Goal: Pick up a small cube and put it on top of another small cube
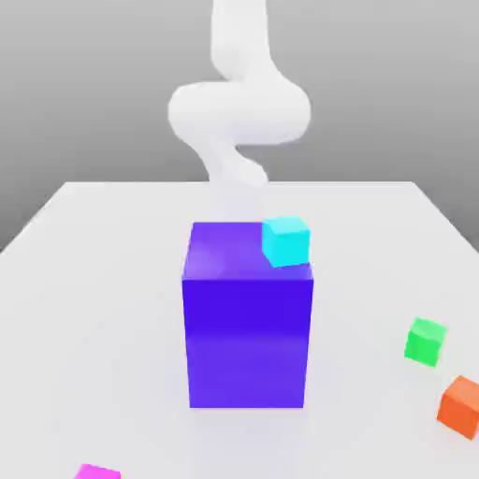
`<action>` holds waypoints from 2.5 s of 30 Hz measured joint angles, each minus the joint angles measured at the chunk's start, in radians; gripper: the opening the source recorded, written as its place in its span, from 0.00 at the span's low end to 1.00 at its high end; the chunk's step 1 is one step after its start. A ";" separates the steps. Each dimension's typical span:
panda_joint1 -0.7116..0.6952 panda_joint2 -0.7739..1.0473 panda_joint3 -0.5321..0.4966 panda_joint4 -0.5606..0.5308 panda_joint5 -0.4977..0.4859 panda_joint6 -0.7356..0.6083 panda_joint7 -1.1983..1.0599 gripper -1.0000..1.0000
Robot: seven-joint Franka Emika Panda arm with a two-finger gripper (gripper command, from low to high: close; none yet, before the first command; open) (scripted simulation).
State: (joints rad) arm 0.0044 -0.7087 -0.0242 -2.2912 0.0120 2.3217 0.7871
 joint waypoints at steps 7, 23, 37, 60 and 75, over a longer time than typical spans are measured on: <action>0.009 0.259 -0.068 0.025 0.041 0.062 -0.042 0.50; -0.049 0.839 -0.150 0.081 0.149 0.200 -0.147 0.50; -0.128 1.287 -0.133 0.143 0.195 0.391 -0.196 0.00; 0.237 0.823 0.172 -0.255 0.076 0.329 -0.297 0.00; 0.613 0.857 0.250 -0.419 -0.130 0.531 -0.255 1.00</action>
State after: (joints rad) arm 0.6177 0.1482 0.2259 -2.7104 -0.1182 2.8526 0.5322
